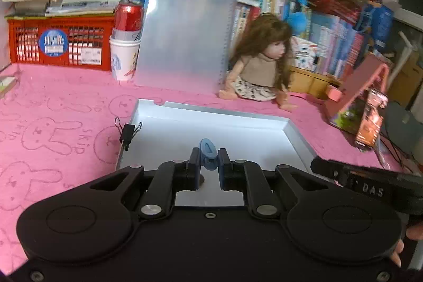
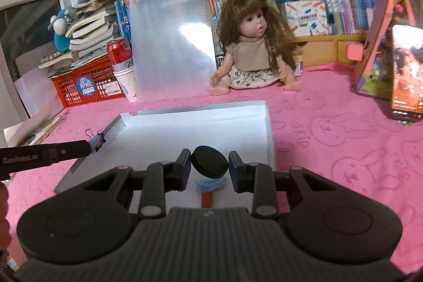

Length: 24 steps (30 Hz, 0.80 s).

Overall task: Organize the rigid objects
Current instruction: 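Carry the blue clip and black pad over the white box with both tools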

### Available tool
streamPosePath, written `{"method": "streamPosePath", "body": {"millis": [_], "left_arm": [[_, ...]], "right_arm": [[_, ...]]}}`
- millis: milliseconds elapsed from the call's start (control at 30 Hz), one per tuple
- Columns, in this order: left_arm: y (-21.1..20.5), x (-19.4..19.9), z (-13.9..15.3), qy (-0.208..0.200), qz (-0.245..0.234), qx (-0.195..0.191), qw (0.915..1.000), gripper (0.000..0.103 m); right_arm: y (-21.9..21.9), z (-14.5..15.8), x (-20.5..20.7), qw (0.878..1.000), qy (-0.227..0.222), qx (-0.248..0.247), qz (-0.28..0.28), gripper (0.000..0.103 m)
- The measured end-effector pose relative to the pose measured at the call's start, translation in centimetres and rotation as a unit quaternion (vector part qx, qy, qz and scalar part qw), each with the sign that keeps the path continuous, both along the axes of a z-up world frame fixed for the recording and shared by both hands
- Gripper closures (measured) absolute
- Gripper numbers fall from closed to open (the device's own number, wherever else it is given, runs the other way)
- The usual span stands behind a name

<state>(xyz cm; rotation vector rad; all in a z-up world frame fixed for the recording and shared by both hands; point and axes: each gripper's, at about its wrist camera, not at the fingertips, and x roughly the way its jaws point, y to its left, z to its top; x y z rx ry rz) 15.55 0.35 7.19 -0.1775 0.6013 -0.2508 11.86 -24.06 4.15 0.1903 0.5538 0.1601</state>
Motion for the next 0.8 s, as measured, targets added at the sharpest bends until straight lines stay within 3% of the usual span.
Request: {"method": "streamPosePath", "body": {"millis": [300, 800], "left_arm": [[-0.4, 6.2, -2.8, 0.060, 0.025, -0.003, 0.9979, 0.090], [-2.5, 6.6, -5.7, 0.078, 0.021, 0.049, 0.9956, 0.090]], "right_arm": [[0.7, -1.3, 4.8, 0.998, 0.062, 0.007, 0.007, 0.067], [2.3, -3.4, 5.5, 0.996, 0.071, -0.055, 0.019, 0.067]]}}
